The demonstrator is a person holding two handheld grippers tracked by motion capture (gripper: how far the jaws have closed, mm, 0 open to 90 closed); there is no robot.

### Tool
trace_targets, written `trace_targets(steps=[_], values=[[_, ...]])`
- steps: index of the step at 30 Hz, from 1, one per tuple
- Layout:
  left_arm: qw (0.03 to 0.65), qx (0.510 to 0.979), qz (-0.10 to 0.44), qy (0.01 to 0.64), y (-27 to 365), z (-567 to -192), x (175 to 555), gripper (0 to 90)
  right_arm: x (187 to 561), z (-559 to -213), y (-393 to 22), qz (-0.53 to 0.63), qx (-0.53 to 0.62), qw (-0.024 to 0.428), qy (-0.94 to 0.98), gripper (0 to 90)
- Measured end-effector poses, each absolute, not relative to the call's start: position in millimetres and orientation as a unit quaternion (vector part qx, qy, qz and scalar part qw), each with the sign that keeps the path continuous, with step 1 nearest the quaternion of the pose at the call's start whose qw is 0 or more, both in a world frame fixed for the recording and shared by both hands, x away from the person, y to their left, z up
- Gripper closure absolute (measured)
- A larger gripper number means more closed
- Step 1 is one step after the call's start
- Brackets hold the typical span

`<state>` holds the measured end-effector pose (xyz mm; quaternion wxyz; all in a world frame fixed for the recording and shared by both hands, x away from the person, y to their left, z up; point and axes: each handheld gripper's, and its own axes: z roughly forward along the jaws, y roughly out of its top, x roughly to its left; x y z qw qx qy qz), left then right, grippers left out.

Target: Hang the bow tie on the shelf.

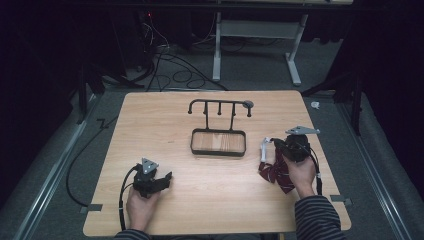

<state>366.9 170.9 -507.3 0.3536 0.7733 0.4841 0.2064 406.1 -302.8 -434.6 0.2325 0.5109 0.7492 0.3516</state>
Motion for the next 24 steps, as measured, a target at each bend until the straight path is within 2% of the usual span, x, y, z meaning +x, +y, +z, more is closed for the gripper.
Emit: trace_targets(steps=[24], values=[[0.353,0.773,0.207,0.484,170.7,-507.3,366.8,32.0,369.4,-383.7,-284.9,0.407,0.444,0.259,0.755,90.0]])
